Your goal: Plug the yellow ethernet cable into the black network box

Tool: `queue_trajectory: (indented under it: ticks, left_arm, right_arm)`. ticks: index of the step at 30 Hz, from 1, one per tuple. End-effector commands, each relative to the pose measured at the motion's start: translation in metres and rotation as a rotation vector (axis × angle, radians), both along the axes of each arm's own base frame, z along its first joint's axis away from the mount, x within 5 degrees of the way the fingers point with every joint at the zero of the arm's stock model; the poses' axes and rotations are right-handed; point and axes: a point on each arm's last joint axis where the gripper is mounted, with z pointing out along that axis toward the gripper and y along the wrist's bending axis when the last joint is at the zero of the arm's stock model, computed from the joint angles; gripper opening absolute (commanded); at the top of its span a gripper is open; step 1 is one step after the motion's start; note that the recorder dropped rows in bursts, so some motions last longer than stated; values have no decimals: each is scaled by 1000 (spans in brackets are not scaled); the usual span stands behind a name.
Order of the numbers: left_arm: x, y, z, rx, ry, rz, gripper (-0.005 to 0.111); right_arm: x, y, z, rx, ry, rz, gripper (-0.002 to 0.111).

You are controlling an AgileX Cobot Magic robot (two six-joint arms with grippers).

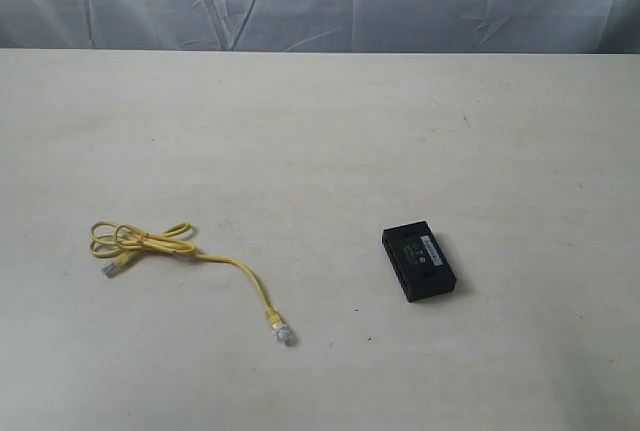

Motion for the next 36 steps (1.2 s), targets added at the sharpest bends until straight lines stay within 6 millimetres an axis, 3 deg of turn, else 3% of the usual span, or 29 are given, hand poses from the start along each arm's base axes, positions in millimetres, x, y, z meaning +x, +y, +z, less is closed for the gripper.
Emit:
queue_trajectory:
  ticks: [1,5,10,16,20,27,36]
  left_arm:
    - [-2,0,37,96,81,9,0]
    - [11,2,72,208,268,33,0]
    - [49,2,83,411,512,11,0]
    - [108,-7,46,548,904,-164,0]
    - [142,-24,22,580,1034,-346,0]
    - [181,-72,-8,764,1076,-672,0]
    - [200,-139,-35,1098,970,-997,0]
  right_arm:
    - [0,0,0,-5,-17,-7,-1]
    - [0,0,0,-5,-17,-7,-1]
    - [0,0,0,-5,-17,-7,-1]
    - [0,0,0,-5,-17,-7,-1]
    - [0,0,0,-5,-17,-7,-1]
    - [0,0,0,-5,-17,-7,-1]
    - [0,0,0,-5,-17,-7,-1]
